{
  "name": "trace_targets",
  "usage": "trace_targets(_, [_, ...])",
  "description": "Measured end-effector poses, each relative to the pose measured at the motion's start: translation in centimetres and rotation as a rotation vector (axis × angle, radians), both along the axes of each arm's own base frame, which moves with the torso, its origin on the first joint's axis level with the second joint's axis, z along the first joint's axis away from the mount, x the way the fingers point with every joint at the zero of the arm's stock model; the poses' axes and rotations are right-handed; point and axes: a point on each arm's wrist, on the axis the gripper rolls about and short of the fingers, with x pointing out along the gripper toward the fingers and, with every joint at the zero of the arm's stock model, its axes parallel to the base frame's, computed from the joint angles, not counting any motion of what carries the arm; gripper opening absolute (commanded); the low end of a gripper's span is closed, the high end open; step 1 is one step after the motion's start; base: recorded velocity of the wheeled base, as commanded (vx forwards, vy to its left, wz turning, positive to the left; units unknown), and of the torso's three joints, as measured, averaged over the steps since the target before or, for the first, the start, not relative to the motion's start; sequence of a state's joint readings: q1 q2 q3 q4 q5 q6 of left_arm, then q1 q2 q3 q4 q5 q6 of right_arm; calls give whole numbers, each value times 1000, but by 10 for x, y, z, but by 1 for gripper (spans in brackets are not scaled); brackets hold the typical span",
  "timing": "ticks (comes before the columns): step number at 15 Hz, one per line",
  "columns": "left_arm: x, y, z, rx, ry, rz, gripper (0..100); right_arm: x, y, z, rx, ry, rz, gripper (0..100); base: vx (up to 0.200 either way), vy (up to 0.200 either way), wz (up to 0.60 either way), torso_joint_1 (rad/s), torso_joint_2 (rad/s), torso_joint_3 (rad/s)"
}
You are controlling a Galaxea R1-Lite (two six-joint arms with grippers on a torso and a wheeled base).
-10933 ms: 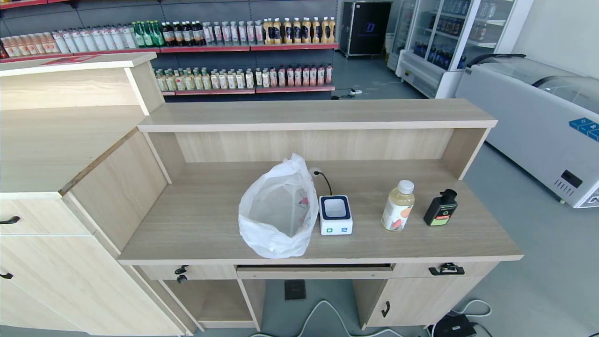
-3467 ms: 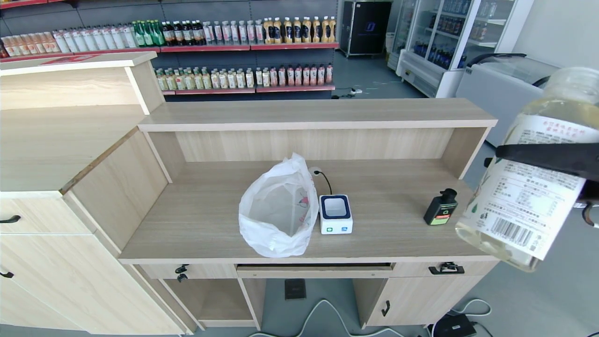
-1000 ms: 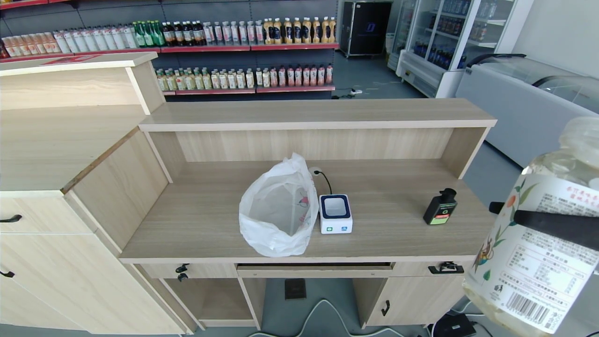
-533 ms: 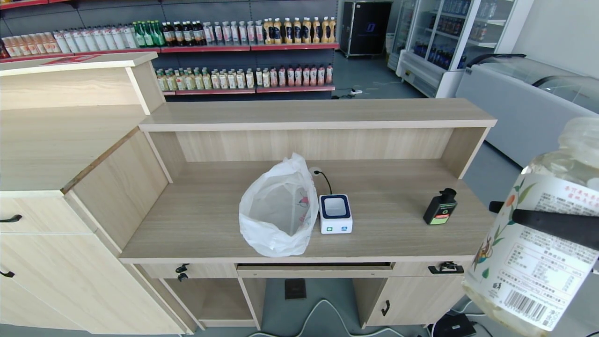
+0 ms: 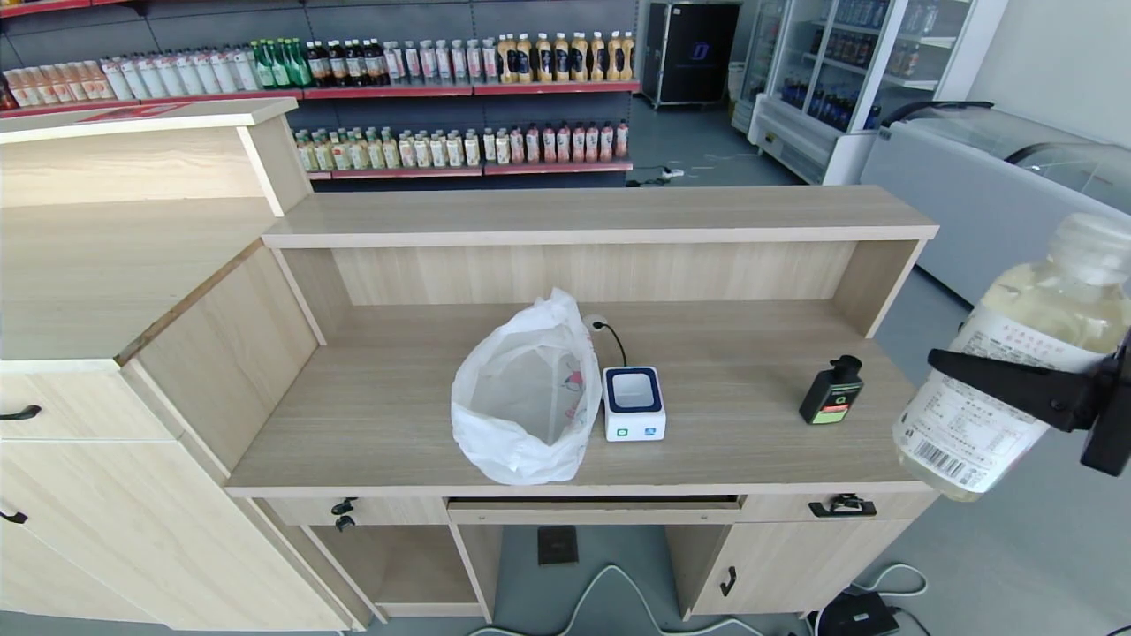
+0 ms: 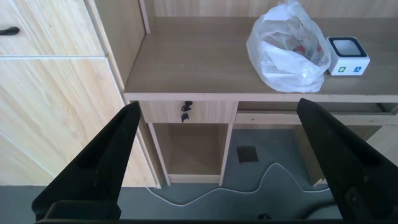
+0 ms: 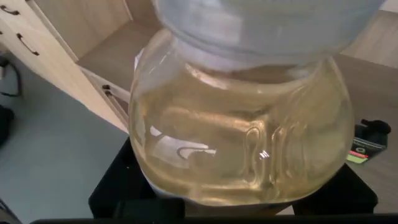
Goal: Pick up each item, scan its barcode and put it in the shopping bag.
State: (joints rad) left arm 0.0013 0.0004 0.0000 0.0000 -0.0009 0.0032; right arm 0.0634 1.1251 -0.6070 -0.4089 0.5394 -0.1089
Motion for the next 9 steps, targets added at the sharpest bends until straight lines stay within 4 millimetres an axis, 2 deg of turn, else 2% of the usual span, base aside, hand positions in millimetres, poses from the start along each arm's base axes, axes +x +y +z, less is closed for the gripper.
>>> trace_targets(5, [0, 0, 0, 0, 0, 0, 100, 19, -61, -26, -514, -181, -392, 0, 0, 0, 0, 0, 0, 0])
trace_targets(7, [0, 0, 0, 0, 0, 0, 100, 22, -74, -35, -593, -178, -440, 0, 0, 0, 0, 0, 0, 0])
trace_targets(9, [0, 0, 0, 0, 0, 0, 100, 24, -81, -37, -669, -220, -466, 0, 0, 0, 0, 0, 0, 0])
